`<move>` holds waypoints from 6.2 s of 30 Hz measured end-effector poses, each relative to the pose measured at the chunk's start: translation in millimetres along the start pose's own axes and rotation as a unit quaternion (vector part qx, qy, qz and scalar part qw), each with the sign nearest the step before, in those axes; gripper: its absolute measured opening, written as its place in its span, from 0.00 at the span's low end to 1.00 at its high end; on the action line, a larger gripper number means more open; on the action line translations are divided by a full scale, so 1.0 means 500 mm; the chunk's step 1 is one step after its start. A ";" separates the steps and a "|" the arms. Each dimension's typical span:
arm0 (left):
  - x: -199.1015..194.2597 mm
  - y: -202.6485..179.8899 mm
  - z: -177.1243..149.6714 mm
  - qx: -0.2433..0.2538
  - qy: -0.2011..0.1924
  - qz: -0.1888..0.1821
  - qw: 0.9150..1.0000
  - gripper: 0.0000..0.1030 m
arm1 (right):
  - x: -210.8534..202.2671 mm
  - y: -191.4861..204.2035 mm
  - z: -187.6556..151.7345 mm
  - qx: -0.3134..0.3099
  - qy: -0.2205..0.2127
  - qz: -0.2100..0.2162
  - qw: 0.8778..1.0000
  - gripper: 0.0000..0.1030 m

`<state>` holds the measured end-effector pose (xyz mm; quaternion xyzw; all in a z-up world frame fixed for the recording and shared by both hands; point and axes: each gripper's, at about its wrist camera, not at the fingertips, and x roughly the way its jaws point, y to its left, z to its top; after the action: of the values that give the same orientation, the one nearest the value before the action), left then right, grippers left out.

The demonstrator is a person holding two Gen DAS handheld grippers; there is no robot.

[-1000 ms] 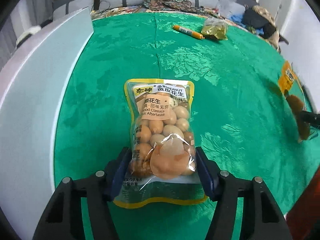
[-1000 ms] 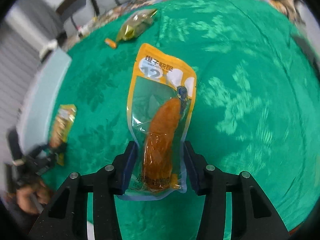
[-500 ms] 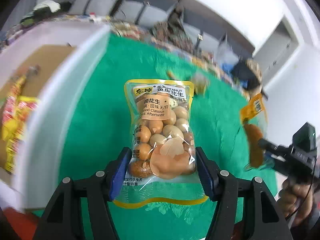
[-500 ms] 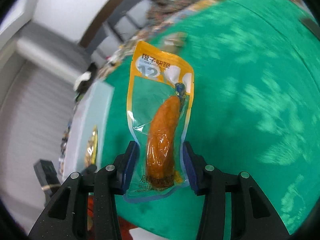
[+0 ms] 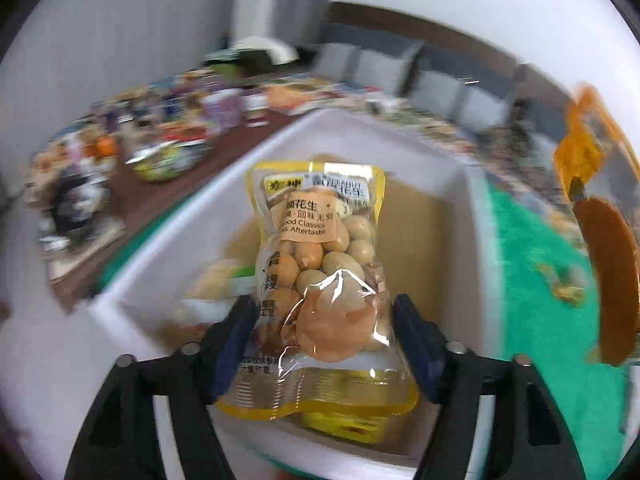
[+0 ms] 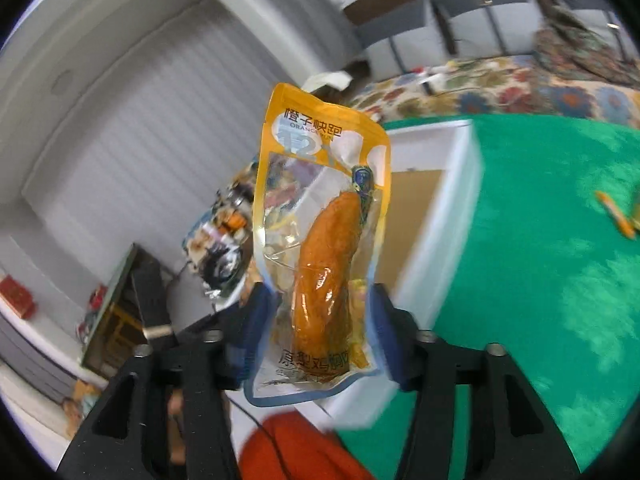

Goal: Organize snacks
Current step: 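Open both tools over the box and return them to the bedspread, then grasp the gold bag of brown balls with the right tool, then grasp the orange sausage stick with the left tool while the right tool holds the gold bag, then hold both snacks above the bedspread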

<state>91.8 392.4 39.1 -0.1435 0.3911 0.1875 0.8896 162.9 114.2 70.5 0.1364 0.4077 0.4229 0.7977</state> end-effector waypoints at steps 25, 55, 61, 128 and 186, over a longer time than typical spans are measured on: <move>-0.112 -0.081 -0.015 0.052 -0.067 0.023 0.996 0.93 | -0.073 -0.300 -0.176 0.017 0.046 -0.237 0.970 0.74; 0.131 -0.576 -0.310 0.251 0.083 -0.113 0.958 0.97 | -0.370 -0.553 -0.411 0.038 -0.028 -0.438 0.897 0.81; 0.192 -0.562 -0.311 0.225 0.059 -0.117 0.966 1.00 | -0.371 -0.551 -0.415 0.039 -0.029 -0.437 0.898 0.82; 0.199 -0.578 -0.296 0.216 0.093 -0.106 0.966 1.00 | -0.429 -0.676 -0.340 0.069 -0.018 -0.447 0.892 0.87; 0.149 -0.720 -0.367 0.283 0.065 -0.164 0.943 1.00 | -0.438 -0.672 -0.347 0.072 -0.019 -0.447 0.892 0.89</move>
<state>180.6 15.3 -97.4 0.0405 0.4560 -0.0894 0.8846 151.2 -283.4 -110.6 0.0049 0.4395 -0.0113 0.8982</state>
